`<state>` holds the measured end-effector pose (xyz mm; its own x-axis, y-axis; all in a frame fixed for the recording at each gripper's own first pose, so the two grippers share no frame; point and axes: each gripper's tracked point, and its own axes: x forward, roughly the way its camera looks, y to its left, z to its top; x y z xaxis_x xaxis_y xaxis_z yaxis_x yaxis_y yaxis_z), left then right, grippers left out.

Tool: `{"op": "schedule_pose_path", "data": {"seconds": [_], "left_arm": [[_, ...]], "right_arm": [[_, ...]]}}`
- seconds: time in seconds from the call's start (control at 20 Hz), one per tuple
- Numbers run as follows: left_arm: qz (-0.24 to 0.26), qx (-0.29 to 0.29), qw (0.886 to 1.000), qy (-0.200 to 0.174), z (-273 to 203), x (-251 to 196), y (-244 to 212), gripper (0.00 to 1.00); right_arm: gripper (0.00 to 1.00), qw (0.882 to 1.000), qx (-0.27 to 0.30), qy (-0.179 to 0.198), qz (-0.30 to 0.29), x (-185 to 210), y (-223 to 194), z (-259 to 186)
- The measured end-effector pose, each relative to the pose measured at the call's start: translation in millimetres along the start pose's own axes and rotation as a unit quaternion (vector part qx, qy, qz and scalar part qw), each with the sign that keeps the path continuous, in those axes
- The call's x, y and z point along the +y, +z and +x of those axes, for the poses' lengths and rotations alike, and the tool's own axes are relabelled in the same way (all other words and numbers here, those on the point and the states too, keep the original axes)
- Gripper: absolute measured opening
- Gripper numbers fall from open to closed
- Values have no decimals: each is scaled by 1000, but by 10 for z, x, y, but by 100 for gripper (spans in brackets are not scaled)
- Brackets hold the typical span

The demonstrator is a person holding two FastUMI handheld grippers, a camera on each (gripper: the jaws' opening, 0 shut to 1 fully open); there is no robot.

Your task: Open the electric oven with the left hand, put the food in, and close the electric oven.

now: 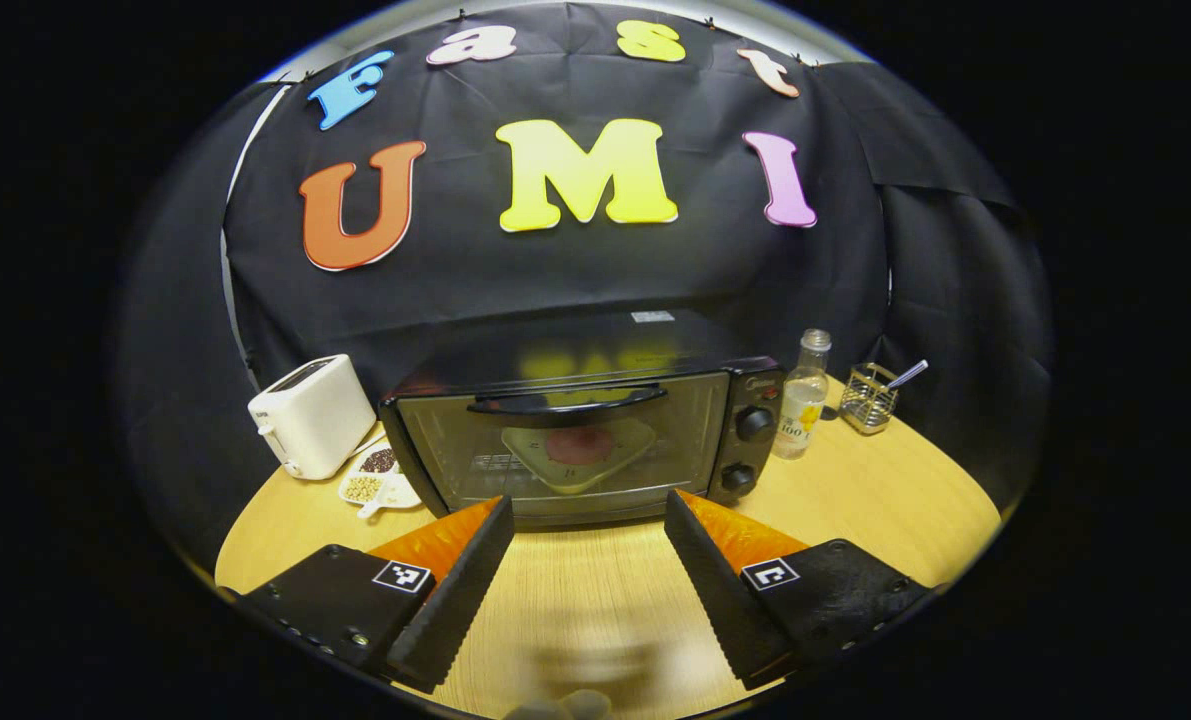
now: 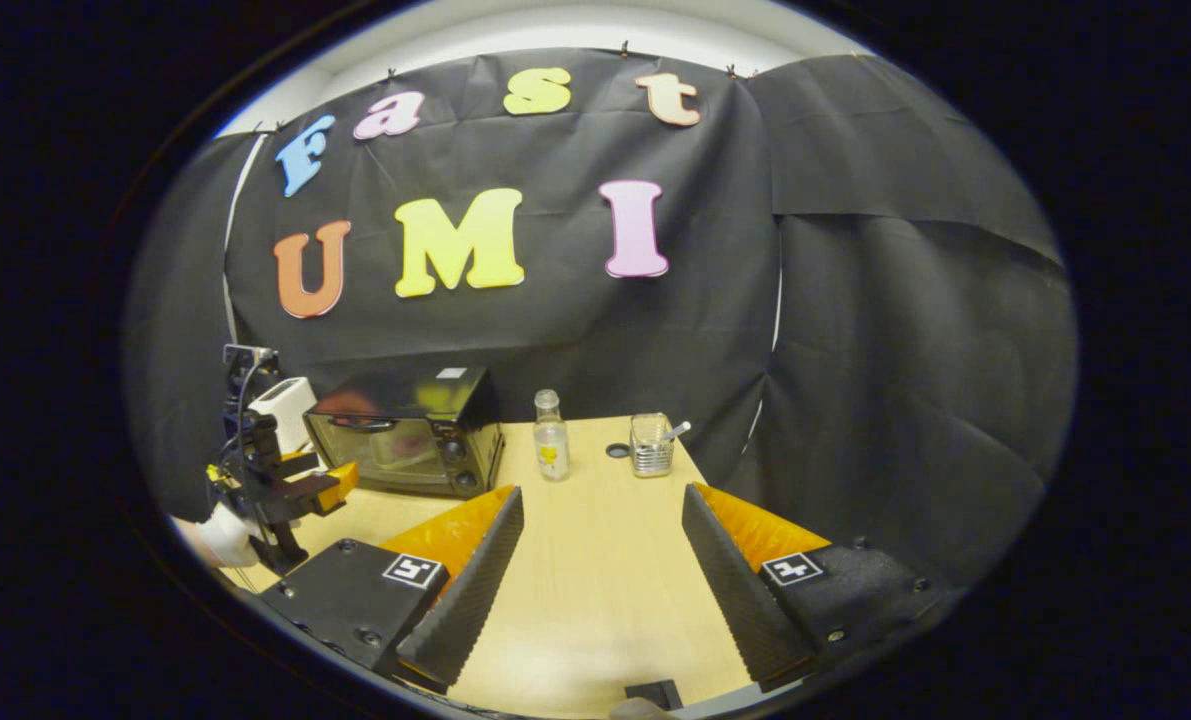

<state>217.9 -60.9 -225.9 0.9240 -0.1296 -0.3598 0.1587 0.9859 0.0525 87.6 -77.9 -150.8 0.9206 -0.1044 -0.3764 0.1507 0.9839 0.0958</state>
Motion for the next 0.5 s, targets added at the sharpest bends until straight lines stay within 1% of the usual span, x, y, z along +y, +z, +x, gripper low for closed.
{"op": "schedule_pose_path", "data": {"seconds": [0.2,0.25,0.3,0.35,0.4,0.45,0.5], "left_arm": [[10,-78,997,-19,-749,-6,512,97],[7,-91,995,-25,-946,-3,602,96],[0,-100,994,-32,-1127,12,673,96],[-4,-109,993,-36,-1300,24,718,96],[-9,-112,993,-34,-1500,67,763,96],[-14,-122,992,-28,-1660,114,815,97],[-20,-127,992,-19,-1818,161,866,97]], "right_arm": [[96,1000,-28,-1,-8,147,169,-275],[96,999,-36,-3,-12,177,218,-349],[100,999,-44,-5,-14,203,256,-430],[100,998,-56,-7,-15,229,314,-514],[100,998,-68,-9,-14,235,372,-579],[96,997,-75,-6,-14,264,396,-652],[96,997,-78,4,-14,305,407,-713]]}}
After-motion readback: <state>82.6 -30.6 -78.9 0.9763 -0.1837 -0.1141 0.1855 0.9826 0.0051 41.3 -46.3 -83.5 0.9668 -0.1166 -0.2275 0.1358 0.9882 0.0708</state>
